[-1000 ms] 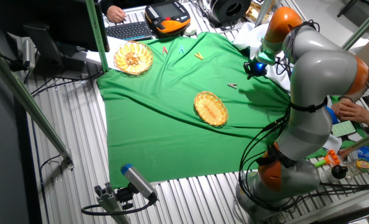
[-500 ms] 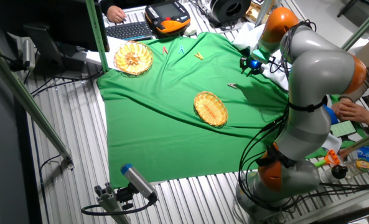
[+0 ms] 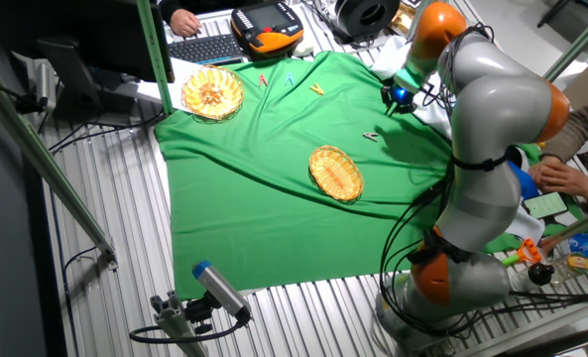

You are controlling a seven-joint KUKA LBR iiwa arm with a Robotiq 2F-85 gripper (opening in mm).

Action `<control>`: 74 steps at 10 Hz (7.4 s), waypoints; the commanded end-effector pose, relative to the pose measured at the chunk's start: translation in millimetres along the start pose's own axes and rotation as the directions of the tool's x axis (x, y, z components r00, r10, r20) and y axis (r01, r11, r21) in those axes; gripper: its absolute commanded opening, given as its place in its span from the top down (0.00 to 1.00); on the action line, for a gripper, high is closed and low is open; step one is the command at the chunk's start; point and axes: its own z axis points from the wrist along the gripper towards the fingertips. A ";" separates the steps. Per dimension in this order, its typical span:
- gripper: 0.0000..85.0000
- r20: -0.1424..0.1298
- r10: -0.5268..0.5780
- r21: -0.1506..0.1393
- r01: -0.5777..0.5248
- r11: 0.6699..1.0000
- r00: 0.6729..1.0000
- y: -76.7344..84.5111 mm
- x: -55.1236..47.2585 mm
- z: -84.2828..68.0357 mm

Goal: Use a clamp

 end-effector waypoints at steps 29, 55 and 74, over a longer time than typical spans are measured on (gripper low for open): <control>0.20 -0.086 -0.960 0.186 0.951 0.248 0.267 -7.1 12.1 40.0; 0.40 -0.029 -0.348 0.128 0.349 0.928 0.937 -20.5 34.0 37.3; 1.00 -0.071 0.123 0.001 -0.123 0.992 0.990 -19.3 40.8 34.9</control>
